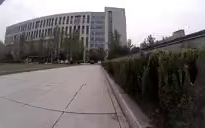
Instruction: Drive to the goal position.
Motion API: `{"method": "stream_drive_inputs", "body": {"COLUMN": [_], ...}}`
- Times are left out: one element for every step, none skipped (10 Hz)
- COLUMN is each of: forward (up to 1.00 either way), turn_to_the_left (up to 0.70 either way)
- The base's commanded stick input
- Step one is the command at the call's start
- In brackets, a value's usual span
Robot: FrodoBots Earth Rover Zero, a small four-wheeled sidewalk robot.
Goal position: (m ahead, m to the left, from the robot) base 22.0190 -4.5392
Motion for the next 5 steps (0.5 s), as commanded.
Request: {"method": "stream_drive_inputs", "body": {"forward": [0.45, 0.45, 0.45, 0.45, 0.45], "turn_to_the_left": [0.00, 0.00, 0.00, 0.16, 0.24]}}
